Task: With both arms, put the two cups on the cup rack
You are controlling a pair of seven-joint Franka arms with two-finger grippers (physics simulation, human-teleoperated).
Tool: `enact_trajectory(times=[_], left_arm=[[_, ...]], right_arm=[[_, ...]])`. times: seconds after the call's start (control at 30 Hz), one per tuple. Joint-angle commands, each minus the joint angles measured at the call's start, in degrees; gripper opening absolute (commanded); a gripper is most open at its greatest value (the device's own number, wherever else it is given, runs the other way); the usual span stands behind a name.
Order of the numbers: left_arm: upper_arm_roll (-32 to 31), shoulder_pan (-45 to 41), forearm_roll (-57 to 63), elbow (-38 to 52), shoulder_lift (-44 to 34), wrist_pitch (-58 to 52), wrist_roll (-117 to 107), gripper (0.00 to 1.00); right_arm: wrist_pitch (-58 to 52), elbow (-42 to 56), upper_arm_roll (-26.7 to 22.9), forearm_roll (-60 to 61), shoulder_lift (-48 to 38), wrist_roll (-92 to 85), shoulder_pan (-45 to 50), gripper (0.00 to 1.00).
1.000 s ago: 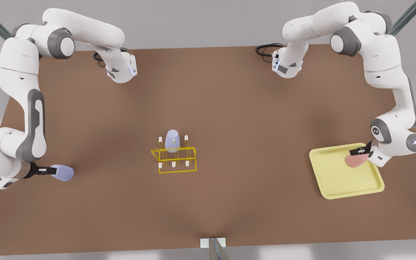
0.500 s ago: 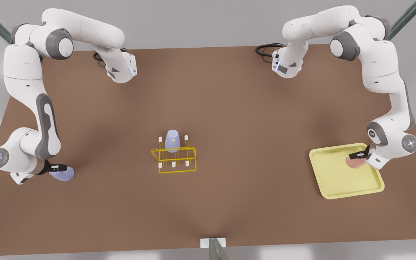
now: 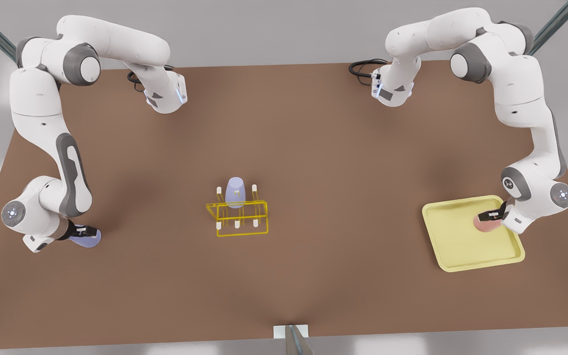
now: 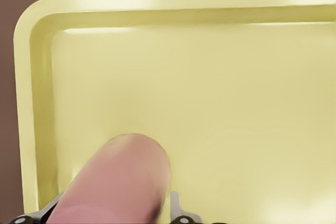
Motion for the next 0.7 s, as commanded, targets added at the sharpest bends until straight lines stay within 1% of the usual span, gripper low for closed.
enact_trajectory(times=[0.0,0.03,0.07,0.1,0.13,0.2,0.23,0.37,0.43,0.53,0.63,0.67], left_arm=[[0.0,0.0,0.1,0.0,0.0,1.0,1.0,0.94],[0.0,0.0,0.1,0.1,0.0,1.1,1.0,0.94],[0.0,-0.1,0.1,0.6,0.1,1.1,1.0,0.92],[0.0,-0.1,0.1,0.6,0.1,1.1,1.0,0.9],[0.0,-0.1,0.1,0.6,0.1,1.1,1.0,0.86],[0.0,-0.1,0.1,0.8,0.1,1.1,1.0,0.83],[0.0,-0.1,0.1,1.0,0.3,1.1,1.0,0.83],[0.0,-0.1,-0.1,1.6,1.6,1.3,0.9,0.83],[0.0,-0.2,-0.2,1.7,2.0,2.0,0.8,0.83],[0.0,-0.3,-0.2,1.6,1.7,2.0,0.8,0.83],[-0.8,-0.1,-0.1,1.6,1.4,1.9,0.0,0.83],[-0.9,-0.1,0.1,1.6,1.0,1.9,-1.1,0.83]], right_arm=[[1.0,-0.1,0.0,0.1,0.0,-1.5,0.0,0.98],[1.0,-0.1,0.0,0.1,0.0,-1.6,0.0,0.91],[1.0,-0.1,0.0,0.1,0.0,-1.7,0.0,0.84],[1.0,-0.1,0.0,0.1,0.0,-2.3,-0.1,0.8],[0.9,-0.1,0.0,0.1,-0.1,-2.4,0.0,0.78],[0.7,0.0,0.0,0.2,-0.3,-2.4,0.0,0.77],[0.7,0.1,0.0,0.2,-0.3,-2.4,0.0,0.75],[0.2,0.3,0.2,0.2,-0.6,-2.3,0.1,0.75],[-2.0,0.7,1.0,0.5,-1.4,-1.9,0.8,0.75],[-6.6,1.4,1.8,1.1,-2.6,-0.3,4.3,0.75],[-11.6,4.2,7.2,1.9,-2.6,0.8,4.3,0.75],[-13.8,5.6,9.2,4.2,-2.8,1.0,4.3,0.75]])
